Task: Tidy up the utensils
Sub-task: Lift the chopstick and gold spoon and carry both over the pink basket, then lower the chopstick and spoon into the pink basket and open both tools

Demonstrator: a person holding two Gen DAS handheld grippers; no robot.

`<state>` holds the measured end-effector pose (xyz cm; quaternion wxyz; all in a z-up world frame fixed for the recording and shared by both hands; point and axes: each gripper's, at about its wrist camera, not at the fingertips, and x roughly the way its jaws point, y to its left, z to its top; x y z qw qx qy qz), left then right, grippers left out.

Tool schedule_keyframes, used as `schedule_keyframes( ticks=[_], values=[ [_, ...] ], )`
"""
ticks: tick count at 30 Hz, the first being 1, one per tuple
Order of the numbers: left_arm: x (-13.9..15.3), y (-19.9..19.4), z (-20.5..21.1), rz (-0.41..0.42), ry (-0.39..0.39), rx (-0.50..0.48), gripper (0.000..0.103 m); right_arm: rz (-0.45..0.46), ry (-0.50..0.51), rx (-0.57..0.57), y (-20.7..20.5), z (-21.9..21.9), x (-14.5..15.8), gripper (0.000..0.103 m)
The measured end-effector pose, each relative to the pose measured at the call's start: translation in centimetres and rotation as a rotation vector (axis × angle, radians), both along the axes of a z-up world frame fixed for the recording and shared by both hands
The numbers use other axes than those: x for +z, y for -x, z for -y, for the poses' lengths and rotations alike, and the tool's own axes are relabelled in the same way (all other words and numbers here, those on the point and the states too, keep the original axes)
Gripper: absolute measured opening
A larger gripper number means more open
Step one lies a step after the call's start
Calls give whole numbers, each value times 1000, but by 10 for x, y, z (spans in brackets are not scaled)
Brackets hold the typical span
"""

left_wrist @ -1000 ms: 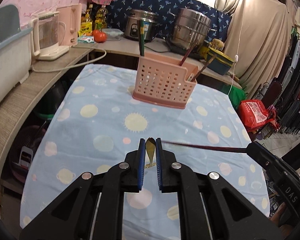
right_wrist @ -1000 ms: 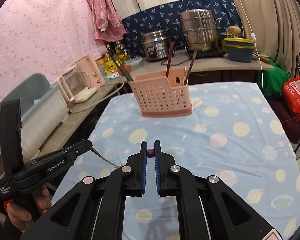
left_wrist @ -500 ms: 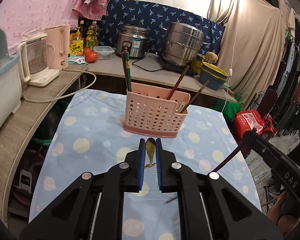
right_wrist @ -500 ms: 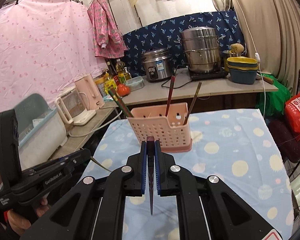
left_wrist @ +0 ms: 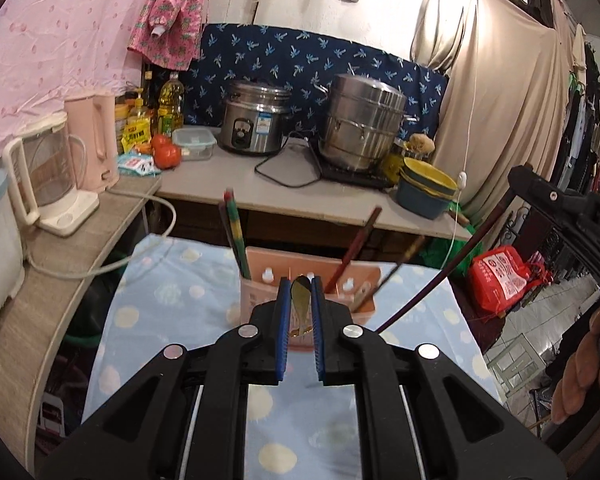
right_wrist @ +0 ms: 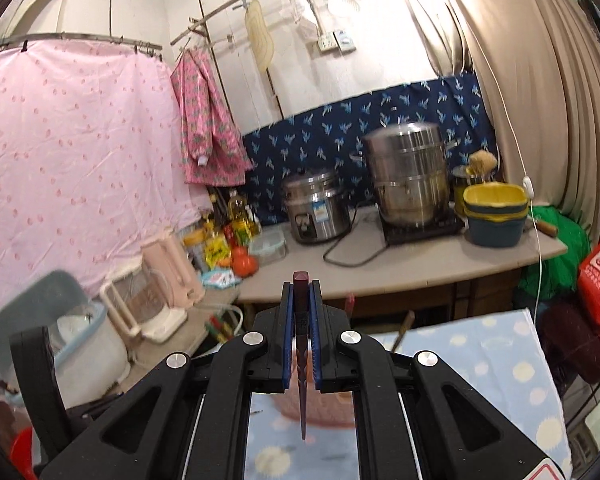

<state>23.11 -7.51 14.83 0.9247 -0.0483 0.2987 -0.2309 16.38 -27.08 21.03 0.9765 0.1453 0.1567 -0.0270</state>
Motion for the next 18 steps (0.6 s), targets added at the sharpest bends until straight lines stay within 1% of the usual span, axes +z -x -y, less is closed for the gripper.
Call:
schedule_keyframes(
  ticks=[3,7,10,12,18],
  values=[
    [10,-22,3,22,16,9,10,27,-20,-18,-26,8,8,7],
    [13,-52,12,31,20,20,10,30,-42,-37,-56,14,3,7],
    [7,-71,18,16,13,21,10,10,-48,-43,-76,15,-10,7],
    [-1,-79,22,3,6,19,10,-20,-48,-40,-89,14,-22,7],
    [-27,-94,26,-49,-6,17,10,-103,-32,-22,-104,6,-63,7]
  ],
)
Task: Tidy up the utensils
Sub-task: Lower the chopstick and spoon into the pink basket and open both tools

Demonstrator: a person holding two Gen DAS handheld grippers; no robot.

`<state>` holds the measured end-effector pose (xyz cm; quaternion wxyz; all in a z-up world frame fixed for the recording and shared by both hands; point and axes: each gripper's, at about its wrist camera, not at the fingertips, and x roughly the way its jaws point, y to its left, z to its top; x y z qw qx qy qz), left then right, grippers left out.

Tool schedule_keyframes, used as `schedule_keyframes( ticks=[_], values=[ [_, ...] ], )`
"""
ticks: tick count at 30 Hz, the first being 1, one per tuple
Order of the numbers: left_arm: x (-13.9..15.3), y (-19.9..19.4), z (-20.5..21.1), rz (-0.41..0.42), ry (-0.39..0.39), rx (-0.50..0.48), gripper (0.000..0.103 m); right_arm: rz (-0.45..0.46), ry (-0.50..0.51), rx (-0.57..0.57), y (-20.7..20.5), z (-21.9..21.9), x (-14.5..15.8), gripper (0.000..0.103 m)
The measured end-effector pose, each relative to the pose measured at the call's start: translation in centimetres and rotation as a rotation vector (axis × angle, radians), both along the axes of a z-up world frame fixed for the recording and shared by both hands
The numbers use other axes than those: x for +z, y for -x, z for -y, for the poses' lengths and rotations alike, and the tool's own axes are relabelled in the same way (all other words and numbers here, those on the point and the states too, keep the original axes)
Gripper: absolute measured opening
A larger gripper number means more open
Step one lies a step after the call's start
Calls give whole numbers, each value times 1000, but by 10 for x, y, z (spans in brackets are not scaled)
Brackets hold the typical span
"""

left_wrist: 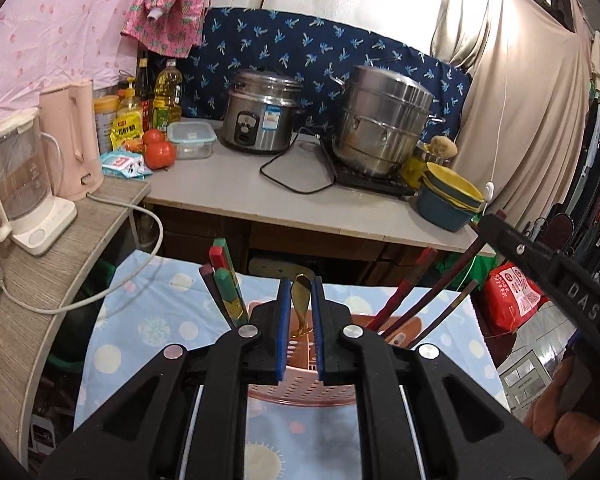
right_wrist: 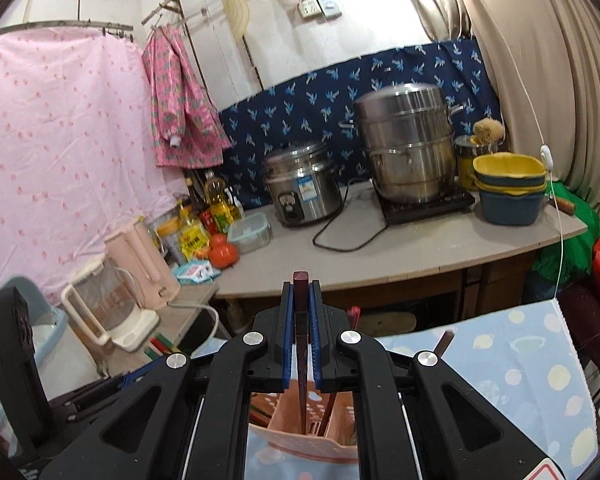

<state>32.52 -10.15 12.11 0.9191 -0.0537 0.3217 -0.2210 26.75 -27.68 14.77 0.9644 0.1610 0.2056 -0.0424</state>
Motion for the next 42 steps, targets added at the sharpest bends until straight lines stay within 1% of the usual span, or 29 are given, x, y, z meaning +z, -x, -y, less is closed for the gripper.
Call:
schedule_keyframes(
  ticks=[4,6,7,8,9,19,22,31,38,42],
  values=[
    [-8,-2,2,-5,-10,4,10,-33,8,6,-1,-2,-14,8],
    [-10,-1,1,-1,-10,16,11,-43,13,3,0,-3,-18,10],
    [-10,0,1,-1,-10,18,13,-45,18,-1,2,-4,-19,12],
    [-11,1,0,-2,-10,23,17,-44,20,-3,3,-4,-19,12],
    [-11,2,-1,-3,-8,27,18,-45,21,-3,5,-4,-19,13],
    [-10,19,-8,-4,-17,38,18,-64,31,3,29,-12,-24,14],
    [-9,27,-10,-3,-20,40,18,-70,35,5,39,-15,-26,16],
    [-7,57,-16,3,-45,52,18,-94,46,20,73,-27,-31,17],
    [-16,89,-22,-2,-92,59,19,-134,65,37,108,-41,-45,17],
    [-22,106,-26,-15,-103,61,19,-162,62,45,127,-46,-55,17]
  ],
)
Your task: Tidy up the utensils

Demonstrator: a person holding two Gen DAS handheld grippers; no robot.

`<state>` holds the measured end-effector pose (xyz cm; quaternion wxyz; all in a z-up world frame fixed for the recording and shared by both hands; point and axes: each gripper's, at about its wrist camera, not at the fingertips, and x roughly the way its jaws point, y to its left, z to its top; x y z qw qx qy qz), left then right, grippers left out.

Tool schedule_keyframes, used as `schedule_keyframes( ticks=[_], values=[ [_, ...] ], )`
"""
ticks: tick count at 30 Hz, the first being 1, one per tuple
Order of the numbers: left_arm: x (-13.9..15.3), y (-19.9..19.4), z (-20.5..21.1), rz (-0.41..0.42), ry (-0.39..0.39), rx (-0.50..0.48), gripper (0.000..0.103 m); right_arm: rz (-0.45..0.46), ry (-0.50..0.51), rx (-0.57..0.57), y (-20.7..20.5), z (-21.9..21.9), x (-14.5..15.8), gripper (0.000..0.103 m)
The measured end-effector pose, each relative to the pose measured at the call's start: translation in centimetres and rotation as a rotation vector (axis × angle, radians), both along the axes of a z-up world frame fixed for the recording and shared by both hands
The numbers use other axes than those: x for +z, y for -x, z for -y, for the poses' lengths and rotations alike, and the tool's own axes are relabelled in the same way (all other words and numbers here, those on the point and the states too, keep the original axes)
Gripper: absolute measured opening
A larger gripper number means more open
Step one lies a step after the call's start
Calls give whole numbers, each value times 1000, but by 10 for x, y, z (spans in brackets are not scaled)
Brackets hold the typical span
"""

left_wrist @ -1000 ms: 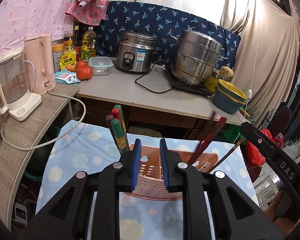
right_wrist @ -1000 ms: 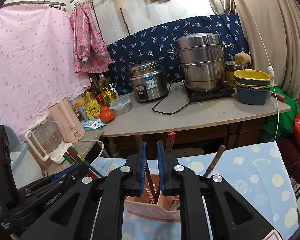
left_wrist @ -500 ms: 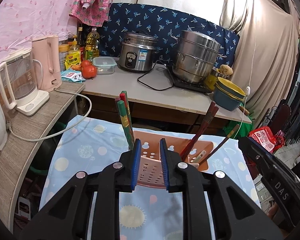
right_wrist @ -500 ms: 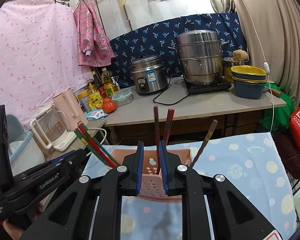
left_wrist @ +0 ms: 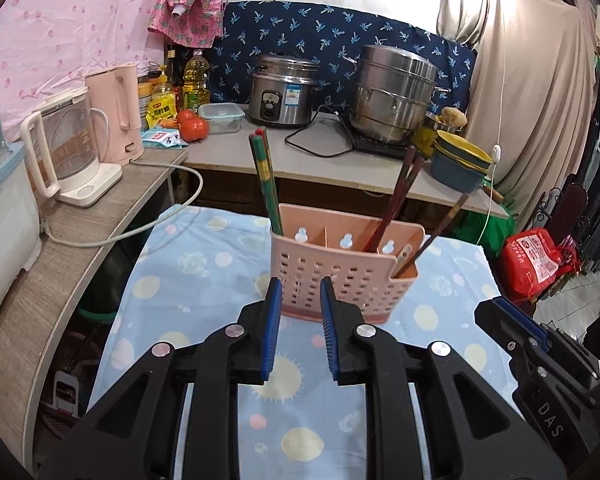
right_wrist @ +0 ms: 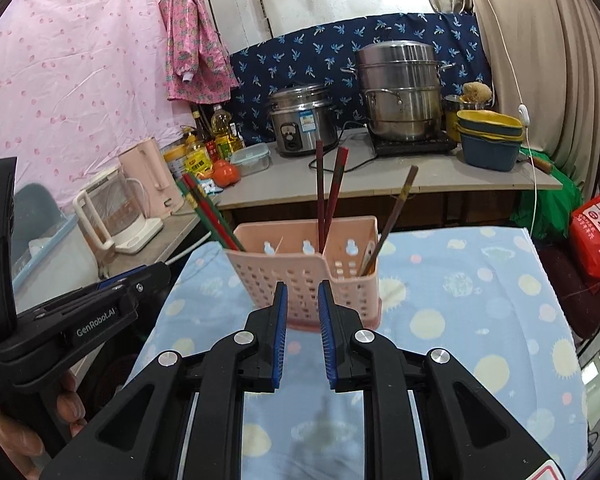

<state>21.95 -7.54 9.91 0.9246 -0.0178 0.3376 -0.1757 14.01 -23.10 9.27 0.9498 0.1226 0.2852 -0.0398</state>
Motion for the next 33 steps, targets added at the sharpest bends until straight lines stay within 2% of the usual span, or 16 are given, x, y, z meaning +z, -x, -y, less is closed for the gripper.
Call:
schedule_keyframes(
  ticks=[6,9,14,16,18,20,24,33],
  values=[
    [-10,25,-4,-13,-32,13,21,-35,20,11,28,-10,-15,17],
    [-16,37,-4,-15,-58,24,26,-55,24,18,42,-15,-23,17],
    [-26,56,-6,-31,-81,29,34,-75,11,17,60,-19,-32,28],
    [-28,61,-5,-34,-86,28,35,-81,14,15,65,-20,-34,29],
    [-30,67,-6,-38,-92,31,40,-87,17,12,69,-21,-35,31],
    [-31,73,-5,-33,-103,37,51,-89,16,8,73,-21,-36,36],
    [-34,83,-4,-26,-124,40,56,-89,27,-2,80,-22,-36,39],
    [-40,91,-4,-36,-146,48,75,-106,31,-22,88,-23,-40,53]
  ],
)
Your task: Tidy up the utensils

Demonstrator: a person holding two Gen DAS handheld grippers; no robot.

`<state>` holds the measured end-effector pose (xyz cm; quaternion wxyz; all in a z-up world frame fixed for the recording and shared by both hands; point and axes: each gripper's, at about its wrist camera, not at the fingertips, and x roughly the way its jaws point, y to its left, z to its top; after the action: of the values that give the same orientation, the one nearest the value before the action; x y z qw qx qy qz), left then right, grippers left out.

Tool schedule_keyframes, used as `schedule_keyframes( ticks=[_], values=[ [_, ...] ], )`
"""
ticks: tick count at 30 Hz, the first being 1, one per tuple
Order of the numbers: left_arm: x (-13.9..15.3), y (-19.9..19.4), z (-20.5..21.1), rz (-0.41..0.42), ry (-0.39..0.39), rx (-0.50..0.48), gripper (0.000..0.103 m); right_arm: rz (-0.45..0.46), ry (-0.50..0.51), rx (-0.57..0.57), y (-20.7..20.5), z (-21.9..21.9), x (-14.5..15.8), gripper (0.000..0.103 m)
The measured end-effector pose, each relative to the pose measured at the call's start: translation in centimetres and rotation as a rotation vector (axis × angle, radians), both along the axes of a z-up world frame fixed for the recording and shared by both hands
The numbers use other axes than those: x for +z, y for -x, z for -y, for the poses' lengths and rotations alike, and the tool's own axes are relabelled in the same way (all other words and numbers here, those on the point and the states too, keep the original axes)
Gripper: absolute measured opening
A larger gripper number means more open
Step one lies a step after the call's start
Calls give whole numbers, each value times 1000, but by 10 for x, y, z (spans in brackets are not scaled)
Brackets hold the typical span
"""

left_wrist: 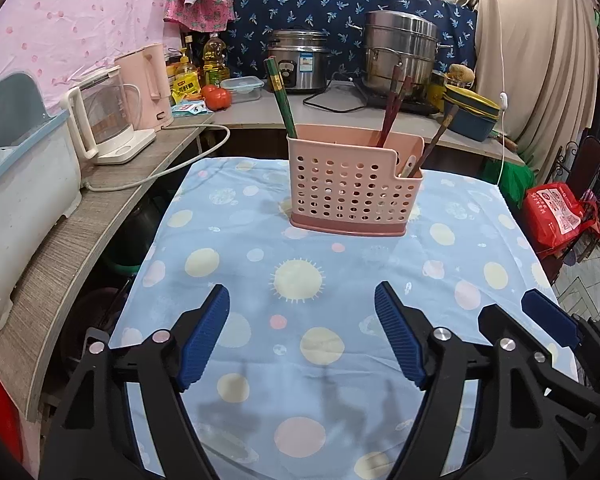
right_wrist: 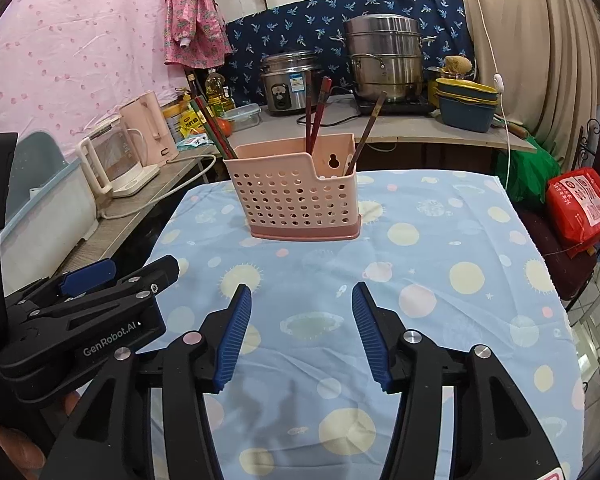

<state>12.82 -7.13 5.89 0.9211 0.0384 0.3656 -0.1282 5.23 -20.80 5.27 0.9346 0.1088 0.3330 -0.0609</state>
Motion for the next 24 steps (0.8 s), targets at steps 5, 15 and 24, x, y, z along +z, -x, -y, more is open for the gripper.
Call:
schedule_keyframes(
  ticks=[5,15,24],
  values=[
    [-4,1,-2,-3,-9,15,83,-11,3,-15,2,1,-2,59],
    [-11,1,-7,-2,-32,54,93,-25,-1,-50,4,6,-8,84],
    [-17,-1,-9,-15,-52,64,96,-20,18,-78,6,10,-12,97]
  ],
)
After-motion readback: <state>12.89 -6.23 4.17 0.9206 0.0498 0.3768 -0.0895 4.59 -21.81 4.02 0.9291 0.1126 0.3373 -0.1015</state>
